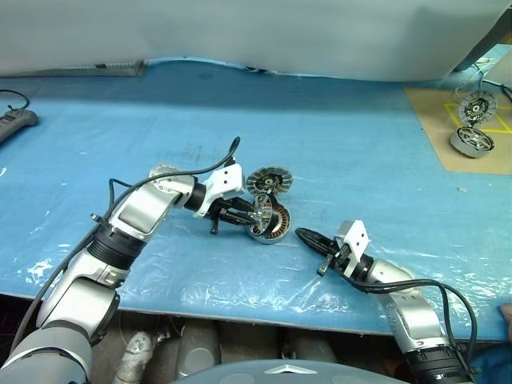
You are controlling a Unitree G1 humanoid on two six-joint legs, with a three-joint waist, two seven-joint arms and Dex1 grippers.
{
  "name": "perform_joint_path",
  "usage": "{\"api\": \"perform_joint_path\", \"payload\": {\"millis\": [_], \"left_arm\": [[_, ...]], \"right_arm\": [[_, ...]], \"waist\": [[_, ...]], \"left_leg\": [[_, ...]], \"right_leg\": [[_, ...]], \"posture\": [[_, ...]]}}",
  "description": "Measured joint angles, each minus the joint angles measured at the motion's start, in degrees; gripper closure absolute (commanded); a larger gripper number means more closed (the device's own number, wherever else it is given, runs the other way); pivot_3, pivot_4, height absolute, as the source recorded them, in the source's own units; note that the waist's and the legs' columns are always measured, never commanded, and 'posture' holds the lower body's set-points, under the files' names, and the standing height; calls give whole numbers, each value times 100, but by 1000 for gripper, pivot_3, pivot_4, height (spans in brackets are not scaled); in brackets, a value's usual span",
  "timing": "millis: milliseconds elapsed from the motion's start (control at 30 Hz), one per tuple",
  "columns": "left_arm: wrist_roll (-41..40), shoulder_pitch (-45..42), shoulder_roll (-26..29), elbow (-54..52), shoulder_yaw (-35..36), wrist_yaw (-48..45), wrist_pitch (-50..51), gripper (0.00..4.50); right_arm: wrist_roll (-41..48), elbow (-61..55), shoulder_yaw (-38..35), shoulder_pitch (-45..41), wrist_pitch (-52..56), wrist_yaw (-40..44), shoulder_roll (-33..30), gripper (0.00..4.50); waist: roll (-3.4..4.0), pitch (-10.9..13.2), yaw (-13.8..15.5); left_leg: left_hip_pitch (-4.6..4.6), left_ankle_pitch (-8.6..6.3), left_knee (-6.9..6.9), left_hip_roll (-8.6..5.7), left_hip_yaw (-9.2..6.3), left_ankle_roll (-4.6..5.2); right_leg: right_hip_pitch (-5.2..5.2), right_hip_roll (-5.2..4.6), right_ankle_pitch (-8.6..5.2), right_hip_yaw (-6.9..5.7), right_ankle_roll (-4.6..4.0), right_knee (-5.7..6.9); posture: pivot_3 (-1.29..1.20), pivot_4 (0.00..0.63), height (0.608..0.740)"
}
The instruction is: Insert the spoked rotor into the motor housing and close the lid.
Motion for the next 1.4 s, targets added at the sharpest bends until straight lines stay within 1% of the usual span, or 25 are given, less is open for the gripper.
{"api": "perform_joint_path", "payload": {"millis": [100,167,200,267,433,467,700,767,833,867,967,1000,1133,1200,1300,1400], "left_arm": [[3,-23,17,43,-5,-42,-10,3453],[3,-42,18,67,-8,-66,-11,2752],[8,-48,20,80,-12,-75,-10,2505],[-2,-49,20,97,-12,-81,-1,1856],[-42,-75,13,98,-7,-86,52,90],[-53,-75,13,98,-6,-88,53,15],[-330,11,-7,5,181,-74,81,15],[-598,316,-29,-177,439,-53,74,407],[-691,419,-29,-193,468,-41,76,868],[-772,698,-34,-316,709,54,-57,1025],[-804,1405,-98,-360,989,356,-446,2067],[-838,1702,-217,-344,1129,464,-642,2455],[-913,2315,-604,-129,1559,945,-1318,3874],[-906,2504,-729,11,1775,1176,-1664,4457],[-926,2659,-985,92,2000,1453,-2092,4457],[-996,2680,-1093,91,2099,1602,-2226,4457]], "right_arm": [[-21,1,0,-13,-1,-11,0,4500],[-28,11,0,-16,-1,-14,0,4500],[-29,16,0,-18,-2,-15,1,4500],[-34,20,1,-33,-1,-15,6,4500],[-40,25,0,-59,-2,-15,8,4500],[-41,31,0,-60,-2,-15,8,4500],[-42,76,-2,-63,-1,-21,8,4500],[-37,72,-30,-57,4,-62,7,4500],[-33,72,-60,-60,9,-94,6,4500],[-19,50,-67,-66,15,-122,6,4500],[30,42,-191,-35,82,-166,-42,4500],[51,24,-259,-38,130,-228,-66,4500],[126,-243,-404,-122,371,-354,-182,4500],[203,-486,-475,-211,572,-393,-265,4500],[294,-911,-439,-411,1012,-456,-378,4500],[314,-1146,-234,-577,1281,-452,-375,4500]], "waist": [[0,0,0],[0,0,0],[0,0,0],[0,0,3],[0,0,7],[0,0,7],[0,0,4],[1,-1,-4],[1,-1,11],[7,-4,6],[9,-5,-13],[9,-5,-9],[8,-5,4],[10,-5,5],[9,-4,6],[9,-4,7]], "left_leg": [[0,0,0,0,0,0],[0,0,0,0,0,0],[0,0,0,0,0,0],[0,0,2,0,0,0],[-1,0,6,0,0,0],[-1,0,6,0,0,0],[-1,0,9,0,0,0],[-1,0,9,0,0,0],[-2,0,13,1,-2,0],[0,-4,15,-2,0,-6],[0,-10,15,3,-1,-14],[0,-10,16,3,-1,-14],[-1,-10,25,5,-2,-10],[2,-10,31,5,-1,-7],[2,-9,41,7,-2,-5],[4,-9,42,8,-1,-5]], "right_leg": [[0,0,0,0,0,0],[0,0,0,0,0,0],[0,0,0,0,0,1],[0,0,0,0,0,1],[0,-1,0,0,-1,5],[0,-1,-1,0,-1,6],[0,-1,-10,1,-17,9],[-1,0,-10,1,-18,9],[-1,0,-11,-2,-18,13],[2,-4,-12,2,-20,12],[2,0,-12,-1,-21,11],[2,-1,-13,-1,-21,11],[4,0,-13,-2,-21,12],[6,0,-13,3,-20,12],[10,0,-13,4,-20,11],[11,0,-13,4,-20,12]], "posture": [[0,150,740],[0,150,740],[0,150,740],[0,150,740],[0,150,740],[0,150,740],[0,150,740],[0,150,740],[0,150,740],[0,150,740],[0,150,740],[0,150,740],[0,150,740],[0,150,740],[0,150,740],[0,150,740]]}}
